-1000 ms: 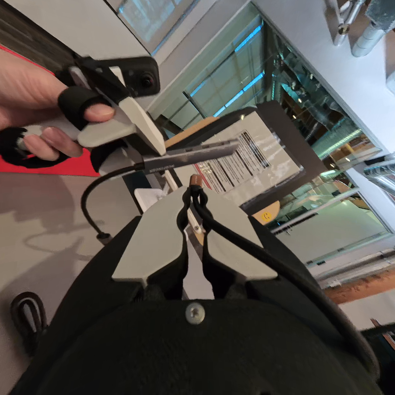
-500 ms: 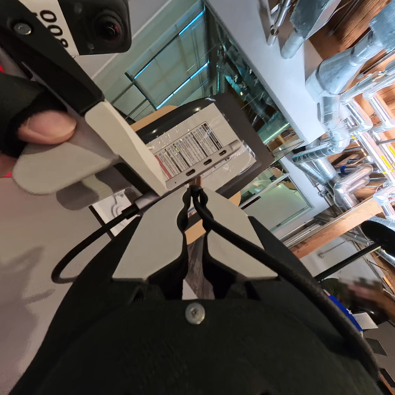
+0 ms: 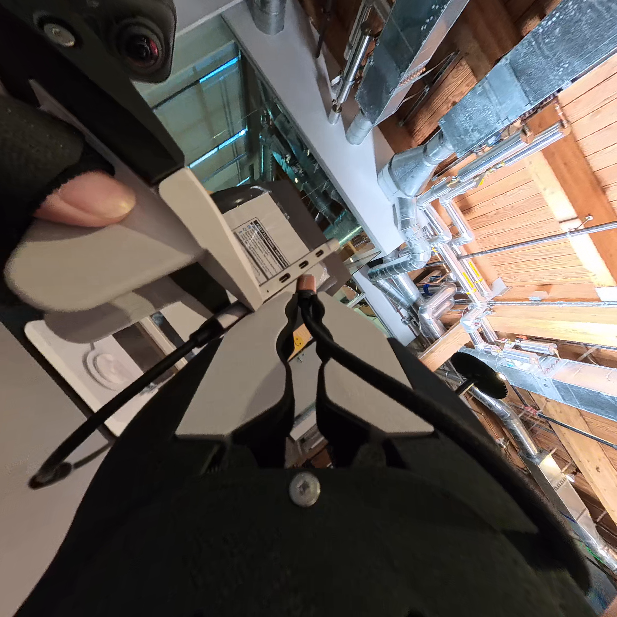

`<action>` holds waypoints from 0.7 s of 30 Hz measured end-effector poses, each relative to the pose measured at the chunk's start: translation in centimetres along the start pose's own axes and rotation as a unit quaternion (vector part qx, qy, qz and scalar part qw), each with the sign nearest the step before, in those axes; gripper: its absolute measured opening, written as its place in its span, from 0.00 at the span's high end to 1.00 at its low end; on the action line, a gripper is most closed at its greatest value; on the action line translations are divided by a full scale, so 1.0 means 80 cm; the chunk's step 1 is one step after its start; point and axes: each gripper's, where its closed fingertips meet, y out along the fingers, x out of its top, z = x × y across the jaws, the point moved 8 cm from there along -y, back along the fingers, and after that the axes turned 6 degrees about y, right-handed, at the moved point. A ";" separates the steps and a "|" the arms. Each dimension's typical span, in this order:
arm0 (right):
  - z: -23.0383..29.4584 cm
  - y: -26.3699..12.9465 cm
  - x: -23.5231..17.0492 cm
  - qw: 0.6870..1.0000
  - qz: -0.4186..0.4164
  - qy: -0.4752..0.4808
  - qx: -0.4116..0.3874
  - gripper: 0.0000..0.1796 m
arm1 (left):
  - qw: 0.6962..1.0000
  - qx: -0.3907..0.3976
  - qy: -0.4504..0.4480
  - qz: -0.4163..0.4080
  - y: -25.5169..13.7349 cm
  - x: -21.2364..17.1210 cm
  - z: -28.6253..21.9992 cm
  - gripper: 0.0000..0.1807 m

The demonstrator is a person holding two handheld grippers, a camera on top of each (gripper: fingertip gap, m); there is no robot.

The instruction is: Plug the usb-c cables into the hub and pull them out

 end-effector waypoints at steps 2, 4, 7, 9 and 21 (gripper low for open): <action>-0.002 -0.003 0.002 1.000 -0.024 0.005 0.002 0.96 | 1.000 -0.026 -0.009 -0.002 0.002 0.000 -0.002 0.88; -0.006 -0.006 0.002 0.998 -0.049 0.027 0.008 0.96 | 0.998 -0.056 -0.015 -0.005 0.004 -0.001 -0.004 0.88; -0.012 -0.013 0.004 0.994 -0.092 0.052 0.009 0.96 | 0.995 -0.100 -0.020 -0.008 0.008 -0.002 -0.009 0.88; -0.016 -0.016 0.005 0.991 -0.116 0.068 0.019 0.96 | 0.992 -0.124 -0.019 -0.007 0.011 -0.004 -0.012 0.88; -0.030 -0.031 0.009 0.971 -0.199 0.130 0.007 0.96 | 0.983 -0.177 0.019 -0.050 0.025 -0.006 -0.032 0.87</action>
